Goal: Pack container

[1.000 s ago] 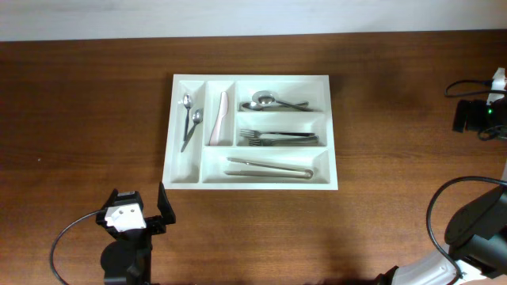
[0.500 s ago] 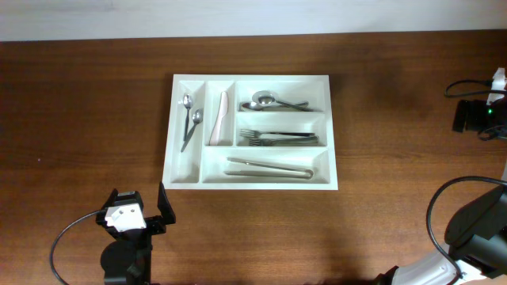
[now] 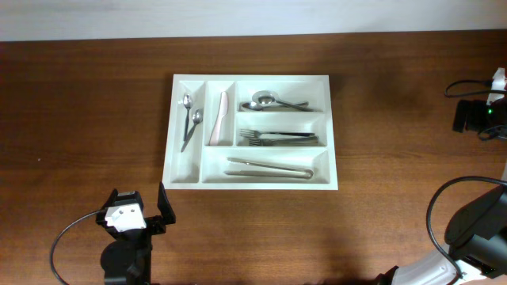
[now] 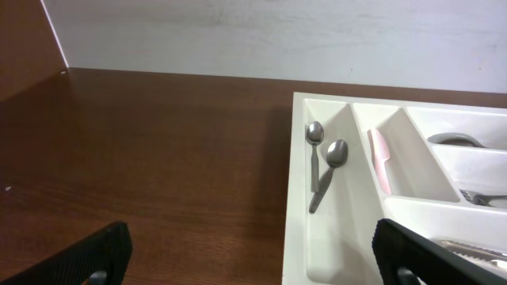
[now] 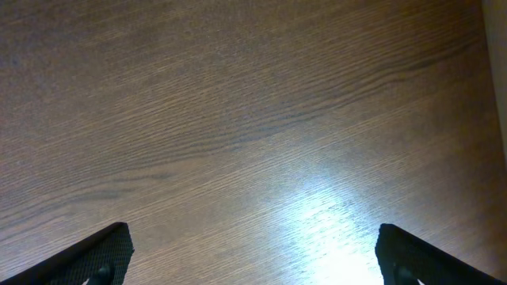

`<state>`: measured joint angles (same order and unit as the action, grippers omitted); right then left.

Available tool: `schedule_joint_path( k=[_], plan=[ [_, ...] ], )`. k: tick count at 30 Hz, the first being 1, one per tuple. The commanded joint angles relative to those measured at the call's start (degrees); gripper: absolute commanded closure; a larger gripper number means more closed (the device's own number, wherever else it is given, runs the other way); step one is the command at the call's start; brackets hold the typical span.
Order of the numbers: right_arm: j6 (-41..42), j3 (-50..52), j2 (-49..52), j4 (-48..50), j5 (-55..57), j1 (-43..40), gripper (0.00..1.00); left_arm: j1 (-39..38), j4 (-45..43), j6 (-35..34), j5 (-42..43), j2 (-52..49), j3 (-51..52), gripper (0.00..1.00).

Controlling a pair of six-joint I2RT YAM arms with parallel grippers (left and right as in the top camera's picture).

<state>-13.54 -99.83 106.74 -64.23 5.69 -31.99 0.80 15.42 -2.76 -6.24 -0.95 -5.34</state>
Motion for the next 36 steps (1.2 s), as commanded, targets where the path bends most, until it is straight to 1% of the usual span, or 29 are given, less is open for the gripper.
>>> schedule_joint_path(
  k=[1, 8, 12, 16, 21, 25, 29, 31, 36],
  plan=[
    [0.3, 0.1, -0.2, 0.3, 0.3, 0.1, 0.01, -0.2, 0.0, 0.7, 0.6, 0.7, 0.5, 0.01],
    [0.4, 0.1, -2.3, 1.9, 0.2, 0.2, 0.02, -0.2, 0.0, 0.7, 0.6, 0.7, 0.5, 0.01],
    [0.5, 0.1, -7.0, 7.6, -5.8, 1.4, 0.01, -0.2, 0.0, 0.7, 0.6, 0.7, 0.5, 0.01],
    [0.5, 0.1, -12.4, 12.1, -8.4, 3.6, 0.01, -0.2, 0.0, 0.7, 0.6, 0.7, 0.5, 0.01],
    [0.5, 0.2, -19.5, 17.3, -9.8, 8.3, 0.01, -0.2, 0.0, 0.7, 0.6, 0.7, 0.5, 0.01],
    [0.5, 0.3, -25.6, 24.1, -9.8, 14.0, 0.02, -0.2, 0.0, 0.7, 0.6, 0.7, 0.5, 0.01],
    [0.6, 0.3, -29.4, 29.0, -9.8, 18.8, 0.01, -0.2, 0.0, 0.7, 0.6, 0.7, 0.5, 0.01],
    [1.7, 0.3, -30.7, 30.3, -9.8, 20.4, 0.01, -0.2, 0.0, 0.7, 0.6, 0.7, 0.5, 0.01],
    [10.5, 2.6, -34.6, 36.0, -9.9, 22.9, 0.01, -0.2, 0.0, 0.7, 0.6, 0.7, 0.5, 0.01]
  ],
)
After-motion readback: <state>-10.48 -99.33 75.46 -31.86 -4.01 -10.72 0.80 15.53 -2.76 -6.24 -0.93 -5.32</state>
